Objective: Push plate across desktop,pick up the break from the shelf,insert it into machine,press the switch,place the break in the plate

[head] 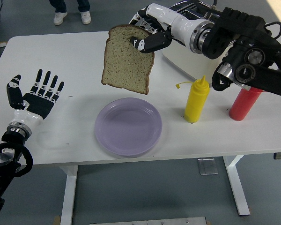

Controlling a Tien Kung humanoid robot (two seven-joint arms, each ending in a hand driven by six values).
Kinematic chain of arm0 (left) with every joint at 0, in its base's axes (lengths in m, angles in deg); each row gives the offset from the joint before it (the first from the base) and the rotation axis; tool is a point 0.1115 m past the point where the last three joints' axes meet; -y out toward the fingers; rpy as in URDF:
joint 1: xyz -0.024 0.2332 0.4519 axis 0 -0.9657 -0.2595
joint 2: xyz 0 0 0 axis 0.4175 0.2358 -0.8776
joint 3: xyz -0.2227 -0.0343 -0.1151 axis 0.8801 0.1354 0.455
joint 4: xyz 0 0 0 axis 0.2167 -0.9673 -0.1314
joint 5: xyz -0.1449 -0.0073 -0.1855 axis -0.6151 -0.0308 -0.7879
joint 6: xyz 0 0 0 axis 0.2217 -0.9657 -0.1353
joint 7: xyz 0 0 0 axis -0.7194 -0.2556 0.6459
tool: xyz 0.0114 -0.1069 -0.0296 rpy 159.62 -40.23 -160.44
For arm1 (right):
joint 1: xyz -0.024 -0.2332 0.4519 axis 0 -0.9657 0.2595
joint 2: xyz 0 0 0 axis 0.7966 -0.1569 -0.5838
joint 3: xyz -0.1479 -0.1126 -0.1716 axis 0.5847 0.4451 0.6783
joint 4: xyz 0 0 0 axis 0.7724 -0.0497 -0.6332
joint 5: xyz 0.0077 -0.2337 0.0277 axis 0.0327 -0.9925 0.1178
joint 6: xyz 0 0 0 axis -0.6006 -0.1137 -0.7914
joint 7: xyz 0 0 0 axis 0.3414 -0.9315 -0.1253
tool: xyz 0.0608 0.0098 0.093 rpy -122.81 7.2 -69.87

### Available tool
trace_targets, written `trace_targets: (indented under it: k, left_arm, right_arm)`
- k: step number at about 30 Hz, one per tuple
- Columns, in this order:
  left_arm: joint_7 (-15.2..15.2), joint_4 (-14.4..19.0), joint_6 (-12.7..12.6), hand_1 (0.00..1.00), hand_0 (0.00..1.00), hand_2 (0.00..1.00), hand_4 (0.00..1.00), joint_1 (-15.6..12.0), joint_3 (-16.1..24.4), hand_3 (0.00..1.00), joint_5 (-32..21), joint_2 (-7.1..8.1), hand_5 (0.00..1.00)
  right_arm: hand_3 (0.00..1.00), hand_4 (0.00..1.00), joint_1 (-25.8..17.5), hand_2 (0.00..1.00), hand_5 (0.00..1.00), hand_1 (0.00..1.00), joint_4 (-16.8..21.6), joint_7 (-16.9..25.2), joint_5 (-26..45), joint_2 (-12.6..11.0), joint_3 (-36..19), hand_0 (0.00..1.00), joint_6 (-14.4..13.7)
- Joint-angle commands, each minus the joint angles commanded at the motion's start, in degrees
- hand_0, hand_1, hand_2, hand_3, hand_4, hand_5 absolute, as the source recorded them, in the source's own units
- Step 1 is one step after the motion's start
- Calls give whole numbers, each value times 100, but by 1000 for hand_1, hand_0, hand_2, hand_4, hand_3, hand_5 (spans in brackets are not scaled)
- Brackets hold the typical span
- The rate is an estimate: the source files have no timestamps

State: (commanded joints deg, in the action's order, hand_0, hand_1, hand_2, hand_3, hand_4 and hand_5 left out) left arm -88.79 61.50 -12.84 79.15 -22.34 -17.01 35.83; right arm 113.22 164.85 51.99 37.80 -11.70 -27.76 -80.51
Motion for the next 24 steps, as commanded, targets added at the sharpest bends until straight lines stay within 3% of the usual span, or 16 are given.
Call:
trace_targets:
  k: [8,18,24]
  left_arm:
    - [-4,8,-1,759,813,723,636,-2,-4,712,1,4,998]
    - [5,-43,16,759,813,723,633,-33,9,712,22,-5,998]
    - [1,-35,24,759,813,724,633,-40,1,712,70,-10,998]
  right_arm:
    - [446,87,-57,336,2,351,81,40,507,135,352,275,-9]
    - [438,78,-198,333,2,352,-242,306,402,533,855,273,192]
    - [440,46,-353,330,2,348,-421,421,235,635,910,275,96]
